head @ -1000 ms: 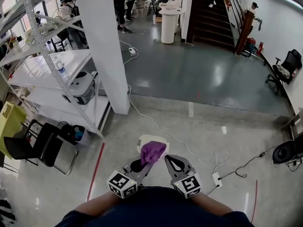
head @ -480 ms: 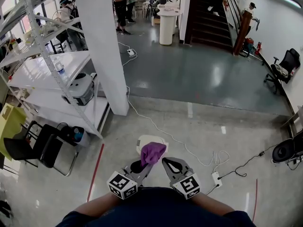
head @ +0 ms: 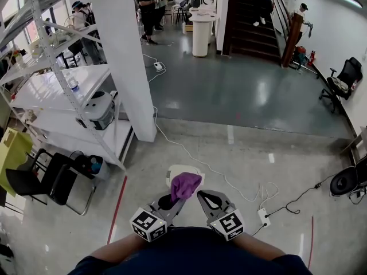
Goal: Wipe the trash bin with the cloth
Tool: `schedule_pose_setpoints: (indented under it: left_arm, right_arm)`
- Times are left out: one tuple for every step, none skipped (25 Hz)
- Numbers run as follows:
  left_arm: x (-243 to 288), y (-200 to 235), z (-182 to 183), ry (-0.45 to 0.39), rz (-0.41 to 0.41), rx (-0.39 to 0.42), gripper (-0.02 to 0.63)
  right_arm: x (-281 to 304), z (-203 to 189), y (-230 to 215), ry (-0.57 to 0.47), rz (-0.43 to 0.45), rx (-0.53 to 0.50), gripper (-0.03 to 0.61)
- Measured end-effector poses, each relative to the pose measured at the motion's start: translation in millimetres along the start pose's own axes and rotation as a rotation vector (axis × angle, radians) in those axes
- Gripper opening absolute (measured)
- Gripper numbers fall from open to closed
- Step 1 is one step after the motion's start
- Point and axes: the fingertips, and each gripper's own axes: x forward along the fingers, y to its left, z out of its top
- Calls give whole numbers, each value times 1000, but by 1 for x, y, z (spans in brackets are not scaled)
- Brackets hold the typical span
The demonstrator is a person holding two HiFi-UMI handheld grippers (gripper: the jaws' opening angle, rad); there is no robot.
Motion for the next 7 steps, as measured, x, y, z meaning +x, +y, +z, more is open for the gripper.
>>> schedule_pose_setpoints:
  left_arm:
    - [0,0,1,-1,1,1,54]
    - [0,1,2,-1,2,3,54]
    - [0,1,2,-2,3,4,53]
    - [-1,2,3,-2,3,5,53]
    - [-2,2,3,-2,3,6,52]
    - [-3,3,4,-2,3,7,54]
    - [-4,3,4,-2,3,7,54]
  right_arm:
    - [0,1,-1,-1,1,-1,9]
    - [1,2,-1,-2,1,-3,9]
    - [1,3,-1,-4,2,-4,9]
    - [2,4,-1,-5,2,-6,9]
    - [3,5,0,-5,2,-7,9]
    - [3,5,0,-5,2,-7,9]
    - [4,5,1,-6,3,-6,9]
